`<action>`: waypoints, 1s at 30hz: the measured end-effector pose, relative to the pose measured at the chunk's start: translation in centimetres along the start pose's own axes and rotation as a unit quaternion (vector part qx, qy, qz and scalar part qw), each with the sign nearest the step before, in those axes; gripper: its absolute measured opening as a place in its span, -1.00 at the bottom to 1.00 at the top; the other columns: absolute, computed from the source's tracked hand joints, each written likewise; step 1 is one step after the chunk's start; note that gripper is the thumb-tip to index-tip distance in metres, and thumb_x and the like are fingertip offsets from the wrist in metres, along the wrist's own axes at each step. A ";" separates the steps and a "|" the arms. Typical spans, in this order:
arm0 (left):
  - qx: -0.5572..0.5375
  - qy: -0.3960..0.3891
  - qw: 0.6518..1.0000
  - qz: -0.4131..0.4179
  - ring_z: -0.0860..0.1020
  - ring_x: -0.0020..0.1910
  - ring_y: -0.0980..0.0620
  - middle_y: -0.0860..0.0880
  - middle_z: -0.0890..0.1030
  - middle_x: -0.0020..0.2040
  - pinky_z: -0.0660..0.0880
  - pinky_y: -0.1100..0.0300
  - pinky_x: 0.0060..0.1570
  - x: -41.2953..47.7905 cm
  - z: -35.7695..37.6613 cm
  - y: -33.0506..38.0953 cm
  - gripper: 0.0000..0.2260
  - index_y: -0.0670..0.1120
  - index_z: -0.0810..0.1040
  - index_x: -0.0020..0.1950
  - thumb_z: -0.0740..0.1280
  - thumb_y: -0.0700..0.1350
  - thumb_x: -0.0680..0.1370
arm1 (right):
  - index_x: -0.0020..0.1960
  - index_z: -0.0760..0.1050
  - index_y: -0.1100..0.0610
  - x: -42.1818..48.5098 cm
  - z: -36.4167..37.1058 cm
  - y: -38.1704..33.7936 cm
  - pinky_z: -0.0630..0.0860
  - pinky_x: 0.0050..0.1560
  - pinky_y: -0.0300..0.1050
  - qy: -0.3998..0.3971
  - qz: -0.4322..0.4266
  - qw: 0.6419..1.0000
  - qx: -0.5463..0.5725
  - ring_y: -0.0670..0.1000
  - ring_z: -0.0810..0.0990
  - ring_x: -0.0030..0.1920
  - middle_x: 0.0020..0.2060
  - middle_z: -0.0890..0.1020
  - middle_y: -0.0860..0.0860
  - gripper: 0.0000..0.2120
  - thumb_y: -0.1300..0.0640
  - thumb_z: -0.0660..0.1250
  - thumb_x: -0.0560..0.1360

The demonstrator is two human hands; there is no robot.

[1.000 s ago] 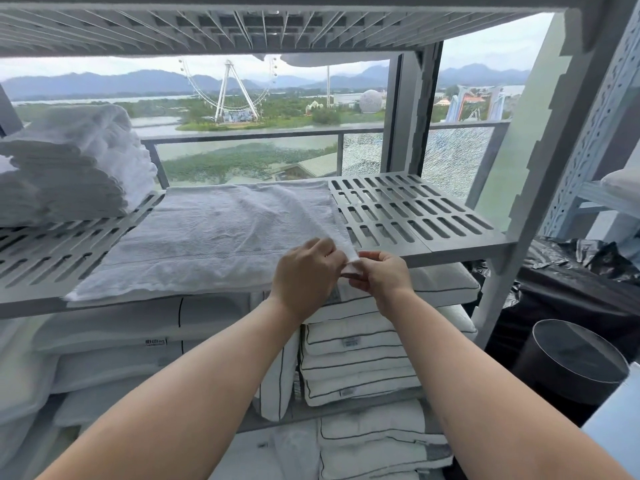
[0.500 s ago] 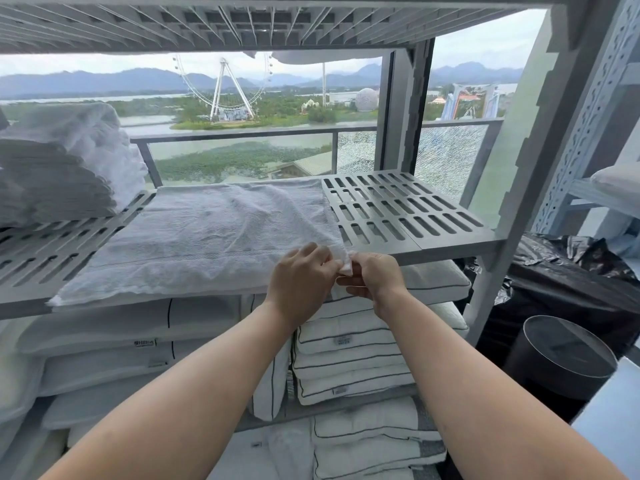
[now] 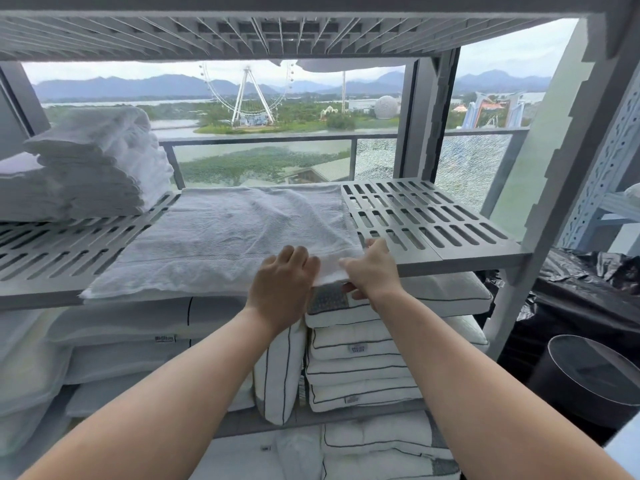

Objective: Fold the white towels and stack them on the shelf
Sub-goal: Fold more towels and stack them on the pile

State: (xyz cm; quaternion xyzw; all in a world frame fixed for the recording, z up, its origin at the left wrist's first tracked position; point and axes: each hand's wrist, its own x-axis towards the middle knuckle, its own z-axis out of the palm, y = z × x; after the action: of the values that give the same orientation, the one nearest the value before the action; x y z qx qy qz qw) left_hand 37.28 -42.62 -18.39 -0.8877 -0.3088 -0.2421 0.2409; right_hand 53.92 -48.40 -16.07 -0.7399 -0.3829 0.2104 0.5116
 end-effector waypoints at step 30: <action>-0.180 -0.140 0.972 -0.054 0.52 0.31 -0.03 -0.06 0.55 0.33 0.47 0.09 0.26 11.7 11.0 -14.4 -0.65 -0.06 0.47 0.36 0.22 -0.09 0.58 | 0.00 0.62 0.01 14.9 10.7 -5.0 0.47 -0.03 -0.18 0.087 -0.049 0.992 -0.076 -0.03 0.55 -0.04 -0.09 0.62 -0.11 -0.57 0.37 0.13 0.36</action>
State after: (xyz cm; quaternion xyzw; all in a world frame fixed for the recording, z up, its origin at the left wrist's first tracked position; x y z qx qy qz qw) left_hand 38.91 -21.25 -16.11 -0.9236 -0.3384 -0.1794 0.0185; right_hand 53.84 -29.41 -14.46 -0.7725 -0.3879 0.0897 0.4947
